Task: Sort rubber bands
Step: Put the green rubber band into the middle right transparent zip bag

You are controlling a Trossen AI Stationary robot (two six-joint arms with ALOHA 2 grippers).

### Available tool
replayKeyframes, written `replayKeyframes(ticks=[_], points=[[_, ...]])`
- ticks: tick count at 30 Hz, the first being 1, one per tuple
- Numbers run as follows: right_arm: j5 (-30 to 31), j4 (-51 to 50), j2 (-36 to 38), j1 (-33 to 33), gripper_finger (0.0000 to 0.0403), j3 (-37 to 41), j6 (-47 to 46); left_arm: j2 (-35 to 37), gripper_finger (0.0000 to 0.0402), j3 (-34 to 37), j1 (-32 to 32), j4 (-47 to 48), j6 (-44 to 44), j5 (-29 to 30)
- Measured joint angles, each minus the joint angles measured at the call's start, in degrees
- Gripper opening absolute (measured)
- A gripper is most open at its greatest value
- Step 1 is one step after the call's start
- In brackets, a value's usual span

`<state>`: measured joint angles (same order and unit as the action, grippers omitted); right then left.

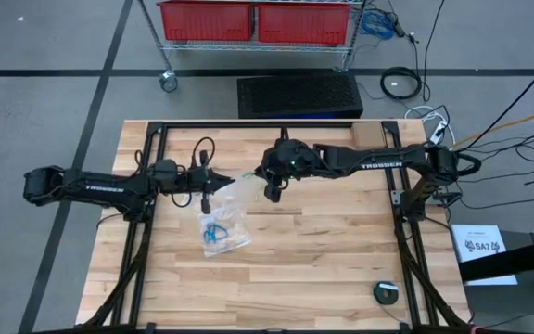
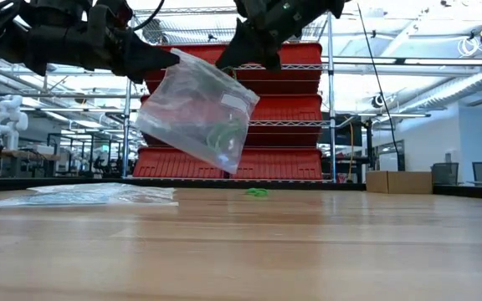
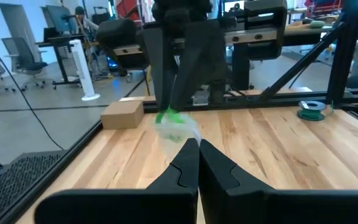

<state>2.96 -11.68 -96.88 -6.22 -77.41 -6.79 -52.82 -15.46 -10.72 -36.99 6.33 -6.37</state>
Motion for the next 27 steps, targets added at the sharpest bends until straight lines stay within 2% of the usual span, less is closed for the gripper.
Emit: replayKeyframes(ticks=[4,6,9,15,19,24,27], points=[[-0.90,-0.02,0.00,-0.50,0.0060,-0.01,0.00,0.00,0.0002,0.00,0.00,0.07,0.00,-0.09],[-3.60,0.02,0.00,-0.52,0.0068,-0.01,0.01,0.00,0.0002,0.00,0.00,0.07,0.00,-0.07],[-6.05,0.03,0.00,-0.31,0.0070,0.00,0.09,0.00,0.0002,0.00,0.00,0.09,0.00,-0.09],[-6.01,0.39,0.14,0.38,0.0067,0.01,0.44,0.00,0.0002,0.00,0.00,0.07,0.04,-0.09],[-4.36,-6.75,4.11,-0.10,0.0076,0.05,1.86,0.35,0.0002,0.00,0.00,0.41,1.53,1.91],[6.05,-24.95,9.72,-1.85,0.0078,0.35,3.44,1.34,0.0002,-0.02,-0.64,2.24,2.08,3.33],[2.84,-25.45,10.27,-3.86,0.0078,5.42,0.13,2.71,0.0002,-0.02,-1.84,5.23,3.03,5.42]])
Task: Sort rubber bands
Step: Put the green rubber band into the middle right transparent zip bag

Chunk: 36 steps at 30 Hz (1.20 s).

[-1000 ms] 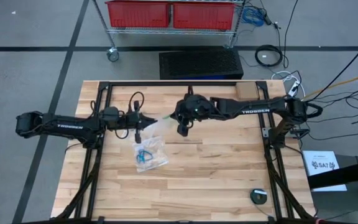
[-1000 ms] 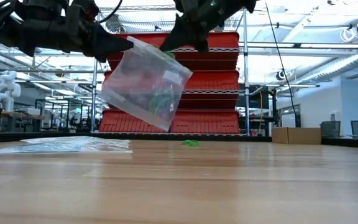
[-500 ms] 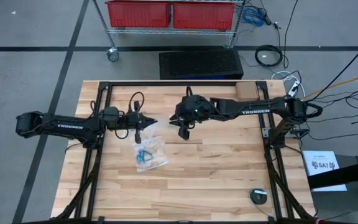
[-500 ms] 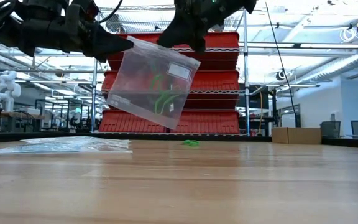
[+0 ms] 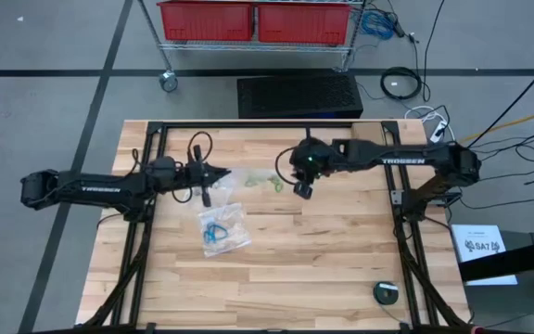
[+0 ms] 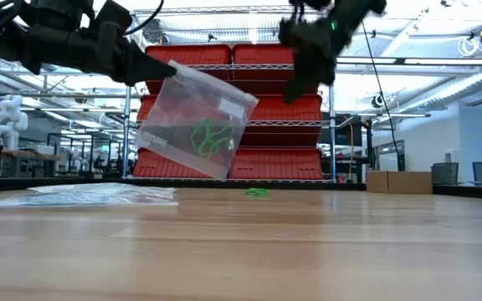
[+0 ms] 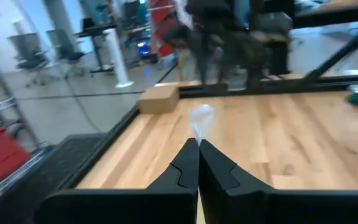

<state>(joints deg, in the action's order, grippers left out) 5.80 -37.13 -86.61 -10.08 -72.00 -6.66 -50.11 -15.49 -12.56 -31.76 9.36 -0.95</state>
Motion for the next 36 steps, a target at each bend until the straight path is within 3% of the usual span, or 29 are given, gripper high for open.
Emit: replayKeyframes(ticks=[4,10,15,19,23,27,30,36], points=[[-4.46,14.11,-0.30,-1.36,0.0086,12.08,-4.34,3.04,0.0002,0.00,-1.20,2.72,-0.18,1.05],[-0.80,42.24,-4.28,-1.94,0.0138,25.22,-7.98,5.37,0.0002,0.00,-1.31,3.12,-1.11,1.00],[5.22,48.45,-11.29,-1.93,0.0211,25.71,-8.64,5.35,0.0002,0.00,-1.31,4.54,-1.12,0.97],[5.12,52.71,-17.33,-1.80,0.0255,24.38,-10.57,5.35,0.0002,0.00,-1.31,4.78,-1.10,0.85],[4.81,53.38,-21.97,-1.25,0.0275,21.18,-10.96,5.35,0.0002,0.00,-1.31,5.52,-1.11,0.83],[5.43,52.83,-25.76,-0.58,0.0270,18.33,-10.20,5.35,0.0002,0.00,-1.31,5.50,-1.11,0.78],[6.42,52.75,-27.73,-0.68,0.0244,16.64,-10.28,5.35,0.0002,0.00,-1.33,5.54,-1.11,0.78],[9.51,50.26,-27.80,0.56,0.0126,15.98,-10.42,5.35,0.0002,0.00,-1.31,5.85,-1.13,0.82]])
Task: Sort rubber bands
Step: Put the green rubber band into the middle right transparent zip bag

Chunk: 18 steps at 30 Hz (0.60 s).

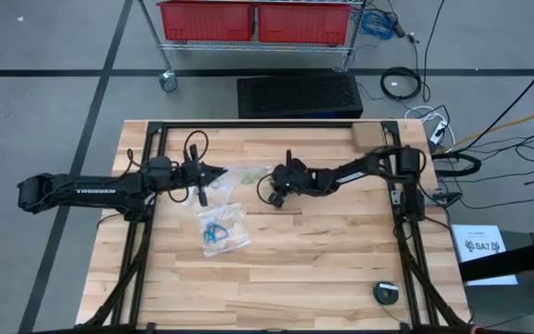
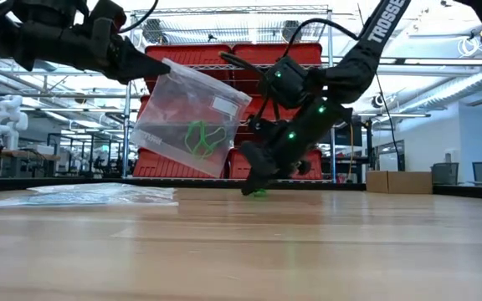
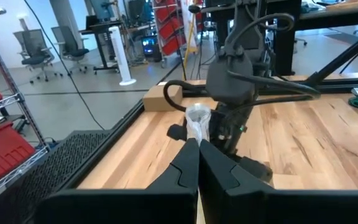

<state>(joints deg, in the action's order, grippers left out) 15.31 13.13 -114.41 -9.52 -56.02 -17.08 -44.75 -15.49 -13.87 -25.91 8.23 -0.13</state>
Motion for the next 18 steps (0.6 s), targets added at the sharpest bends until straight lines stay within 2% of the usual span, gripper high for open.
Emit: replayKeyframes(ticks=[3,5,11,14,16,18], points=[[-0.15,-3.44,1.66,1.16,0.0044,0.09,0.15,0.00,0.0002,0.00,-0.02,0.13,0.00,0.01],[-0.54,-6.58,3.34,2.19,0.0012,0.21,0.17,0.00,0.0002,0.00,-0.02,0.33,0.00,0.03],[-7.05,-11.65,11.82,6.54,0.0004,0.36,-0.23,0.00,0.0002,0.00,-0.02,0.78,0.00,0.15],[-7.63,-11.44,16.57,9.31,0.0003,0.34,1.07,-0.13,0.0002,0.00,-0.02,1.27,0.00,0.19],[-5.84,-10.50,19.74,10.96,0.0002,-0.49,2.49,-0.69,0.0002,0.00,-0.02,1.56,0.00,0.19],[-1.36,-9.94,21.96,12.46,0.0001,-2.34,6.01,-1.55,0.0002,0.00,0.01,1.86,0.04,0.19]])
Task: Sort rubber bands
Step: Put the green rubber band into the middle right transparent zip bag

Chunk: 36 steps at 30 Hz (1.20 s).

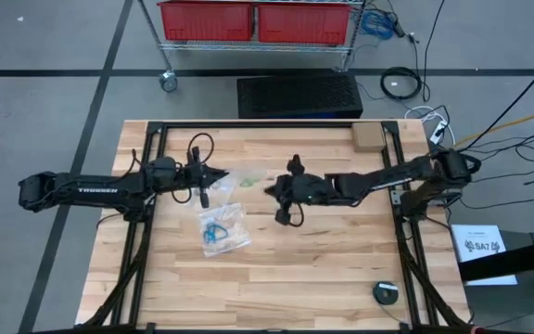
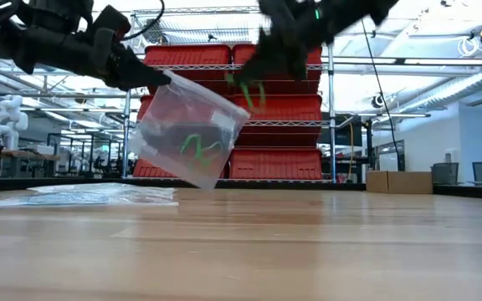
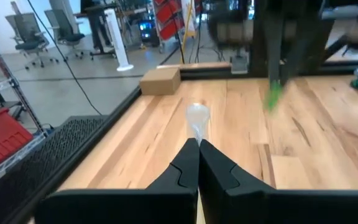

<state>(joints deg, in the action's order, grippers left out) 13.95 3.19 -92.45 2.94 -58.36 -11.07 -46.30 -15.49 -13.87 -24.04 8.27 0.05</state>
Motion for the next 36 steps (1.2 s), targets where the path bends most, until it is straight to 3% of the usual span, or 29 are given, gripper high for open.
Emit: replayKeyframes(ticks=[5,13,24,36], points=[[8.35,-0.15,0.40,1.23,0.0001,-7.66,13.00,-2.69,0.0002,0.02,0.00,-0.37,0.82,-1.51],[8.95,0.09,-7.15,-2.06,0.0000,-17.22,27.37,-3.91,0.0002,0.02,0.07,-1.39,1.12,-3.26],[8.29,-0.86,-15.23,-2.89,0.0000,-18.72,28.46,-3.91,0.0002,0.02,0.11,-1.54,1.08,-3.26],[8.43,-2.46,-14.38,-5.39,0.0000,-18.72,24.86,-3.91,0.0002,0.02,0.11,-2.46,1.03,-4.94]])
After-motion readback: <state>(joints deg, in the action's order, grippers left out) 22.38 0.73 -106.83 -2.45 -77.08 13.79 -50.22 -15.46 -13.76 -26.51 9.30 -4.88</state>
